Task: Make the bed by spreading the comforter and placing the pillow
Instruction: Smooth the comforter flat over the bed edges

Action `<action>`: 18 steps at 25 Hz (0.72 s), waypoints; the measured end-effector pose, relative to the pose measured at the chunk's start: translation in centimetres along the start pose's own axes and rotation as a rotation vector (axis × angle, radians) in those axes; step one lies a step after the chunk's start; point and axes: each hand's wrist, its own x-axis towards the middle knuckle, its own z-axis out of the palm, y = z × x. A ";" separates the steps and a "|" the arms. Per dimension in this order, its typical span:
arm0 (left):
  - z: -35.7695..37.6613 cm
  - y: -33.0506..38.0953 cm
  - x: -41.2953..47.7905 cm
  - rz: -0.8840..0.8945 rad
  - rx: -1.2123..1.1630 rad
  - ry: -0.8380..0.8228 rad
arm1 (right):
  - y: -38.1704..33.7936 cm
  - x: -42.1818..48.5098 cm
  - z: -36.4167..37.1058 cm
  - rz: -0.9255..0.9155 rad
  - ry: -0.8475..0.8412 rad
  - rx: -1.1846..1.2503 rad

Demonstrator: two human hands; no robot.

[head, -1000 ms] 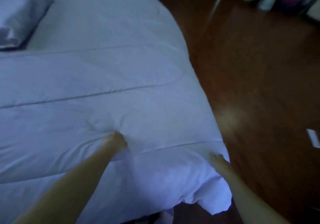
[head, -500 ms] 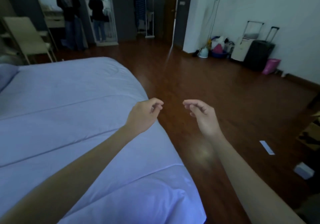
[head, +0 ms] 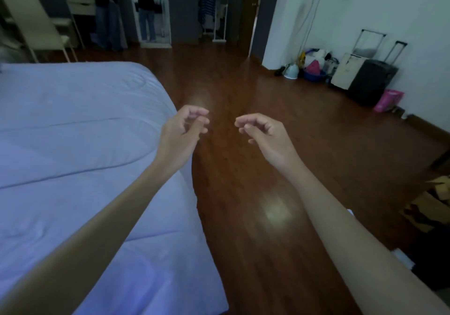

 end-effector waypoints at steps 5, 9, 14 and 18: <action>3.6 -1.0 0.7 -0.026 -0.003 0.041 | 4.2 4.1 -2.1 -0.014 -0.050 0.075; 3.8 -3.7 3.8 -0.147 0.040 0.143 | 6.3 9.6 -1.9 -0.022 -0.175 0.037; 5.9 -6.2 11.9 -0.142 0.028 0.274 | 7.2 22.3 0.3 -0.158 -0.341 -0.008; 7.1 -8.7 14.7 -0.178 0.111 0.213 | 8.1 30.8 3.2 -0.248 -0.519 -0.064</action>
